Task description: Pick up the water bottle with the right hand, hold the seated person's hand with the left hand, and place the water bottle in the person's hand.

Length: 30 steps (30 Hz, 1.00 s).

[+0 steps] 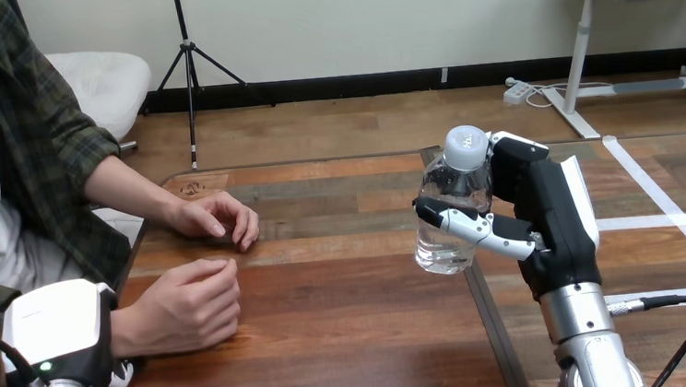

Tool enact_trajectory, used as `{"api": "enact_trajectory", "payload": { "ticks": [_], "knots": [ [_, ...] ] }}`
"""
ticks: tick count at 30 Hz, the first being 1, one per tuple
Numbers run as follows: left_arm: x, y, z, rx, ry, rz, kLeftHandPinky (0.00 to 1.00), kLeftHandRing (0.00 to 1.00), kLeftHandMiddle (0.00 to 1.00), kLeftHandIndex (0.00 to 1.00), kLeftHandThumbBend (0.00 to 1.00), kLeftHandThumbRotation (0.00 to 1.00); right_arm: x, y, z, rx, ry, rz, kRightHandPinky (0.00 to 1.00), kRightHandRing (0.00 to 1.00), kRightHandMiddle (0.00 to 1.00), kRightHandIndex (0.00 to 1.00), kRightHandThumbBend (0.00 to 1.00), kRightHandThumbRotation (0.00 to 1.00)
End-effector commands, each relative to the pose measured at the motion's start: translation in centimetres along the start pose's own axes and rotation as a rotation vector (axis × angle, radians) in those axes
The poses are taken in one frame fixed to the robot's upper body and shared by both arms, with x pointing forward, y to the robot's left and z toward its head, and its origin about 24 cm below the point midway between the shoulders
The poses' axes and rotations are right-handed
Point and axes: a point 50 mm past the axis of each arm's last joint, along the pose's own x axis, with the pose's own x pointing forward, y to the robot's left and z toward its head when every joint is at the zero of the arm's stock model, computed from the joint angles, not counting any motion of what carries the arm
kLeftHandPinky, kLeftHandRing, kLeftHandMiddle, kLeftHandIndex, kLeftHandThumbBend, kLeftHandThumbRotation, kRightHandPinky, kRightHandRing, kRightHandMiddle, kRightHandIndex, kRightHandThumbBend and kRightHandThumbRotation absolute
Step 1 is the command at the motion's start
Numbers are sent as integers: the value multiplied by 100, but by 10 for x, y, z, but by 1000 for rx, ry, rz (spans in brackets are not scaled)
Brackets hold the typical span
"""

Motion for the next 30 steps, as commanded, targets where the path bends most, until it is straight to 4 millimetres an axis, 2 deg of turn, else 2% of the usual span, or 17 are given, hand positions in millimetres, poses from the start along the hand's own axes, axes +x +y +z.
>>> {"api": "enact_trajectory", "payload": {
  "ticks": [1,16,30],
  "knots": [
    [0,-11,2,-32,-9,-50,54,61,66,67,80,0,27,-3,25,19,-130,-24,40,42,43,43,62,0],
    [-3,-10,6,-182,-49,35,45,51,56,57,80,0,28,-5,25,-7,-122,-36,38,41,43,43,64,0],
    [-4,-9,10,-237,-75,44,44,51,54,54,73,0,29,-5,26,-4,-114,-38,38,41,43,43,65,0]
  ]
}}
